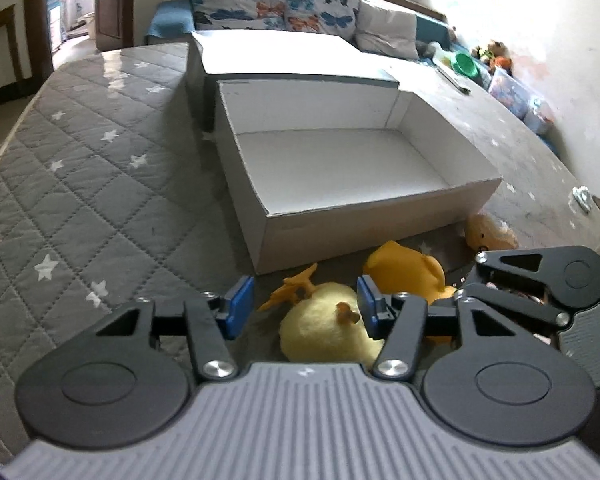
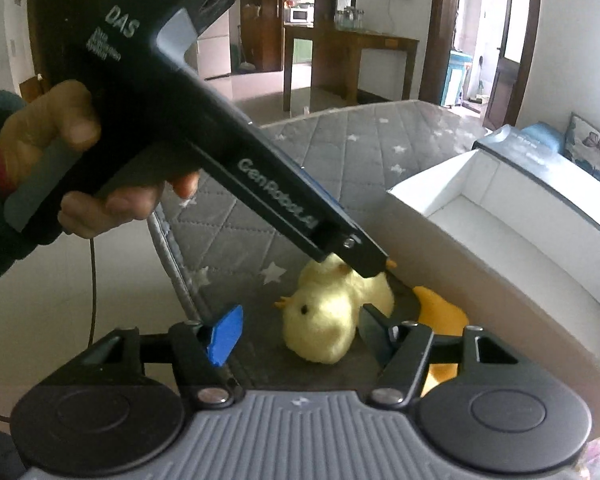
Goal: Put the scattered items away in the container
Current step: 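Close the left tool on the yellow plush chick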
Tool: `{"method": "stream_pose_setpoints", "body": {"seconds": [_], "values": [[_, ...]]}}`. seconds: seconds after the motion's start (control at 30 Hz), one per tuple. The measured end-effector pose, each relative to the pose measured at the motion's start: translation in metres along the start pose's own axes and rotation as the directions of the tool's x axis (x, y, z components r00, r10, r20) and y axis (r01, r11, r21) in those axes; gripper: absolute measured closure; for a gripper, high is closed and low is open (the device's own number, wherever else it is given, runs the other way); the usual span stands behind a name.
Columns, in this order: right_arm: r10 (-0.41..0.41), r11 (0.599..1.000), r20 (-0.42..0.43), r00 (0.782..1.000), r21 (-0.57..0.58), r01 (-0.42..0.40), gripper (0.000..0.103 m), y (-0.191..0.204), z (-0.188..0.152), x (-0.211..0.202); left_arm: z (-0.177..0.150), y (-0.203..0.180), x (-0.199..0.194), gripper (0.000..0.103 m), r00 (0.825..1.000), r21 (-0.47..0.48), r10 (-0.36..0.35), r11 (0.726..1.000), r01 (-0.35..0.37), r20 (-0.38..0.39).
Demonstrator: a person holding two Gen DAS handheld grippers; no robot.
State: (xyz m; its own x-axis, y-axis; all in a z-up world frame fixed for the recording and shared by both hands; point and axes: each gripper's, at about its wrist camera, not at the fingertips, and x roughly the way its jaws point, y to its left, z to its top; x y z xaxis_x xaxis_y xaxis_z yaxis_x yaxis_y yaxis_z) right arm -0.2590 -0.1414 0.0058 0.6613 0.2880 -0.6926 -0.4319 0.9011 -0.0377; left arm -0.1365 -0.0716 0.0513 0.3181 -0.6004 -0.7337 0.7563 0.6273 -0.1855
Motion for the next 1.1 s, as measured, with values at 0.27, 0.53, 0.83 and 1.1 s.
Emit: {"method": "stream_pose_setpoints", "body": {"seconds": [0.27, 0.53, 0.83, 1.1], "values": [[-0.035, 0.999, -0.008, 0.999, 0.019, 0.035, 0.047, -0.004, -0.008, 0.011, 0.001, 0.007, 0.016, 0.048, 0.998, -0.023, -0.047, 0.999, 0.046, -0.029], [-0.056, 0.998, 0.001, 0.998, 0.03, 0.056, 0.055, -0.01, -0.017, 0.013, -0.005, 0.014, 0.017, 0.053, 0.997, -0.073, -0.074, 0.995, 0.072, -0.018], [-0.015, 1.0, 0.045, 0.999, 0.018, 0.014, 0.056, -0.015, -0.032, -0.012, -0.009, 0.012, -0.007, 0.054, 0.996, -0.12, -0.089, 0.989, 0.09, 0.013], [-0.057, 0.996, 0.171, 0.984, -0.058, 0.068, 0.056, -0.018, -0.034, -0.069, 0.019, -0.014, -0.045, 0.054, 0.986, -0.051, -0.1, 0.993, 0.107, 0.133]]}}
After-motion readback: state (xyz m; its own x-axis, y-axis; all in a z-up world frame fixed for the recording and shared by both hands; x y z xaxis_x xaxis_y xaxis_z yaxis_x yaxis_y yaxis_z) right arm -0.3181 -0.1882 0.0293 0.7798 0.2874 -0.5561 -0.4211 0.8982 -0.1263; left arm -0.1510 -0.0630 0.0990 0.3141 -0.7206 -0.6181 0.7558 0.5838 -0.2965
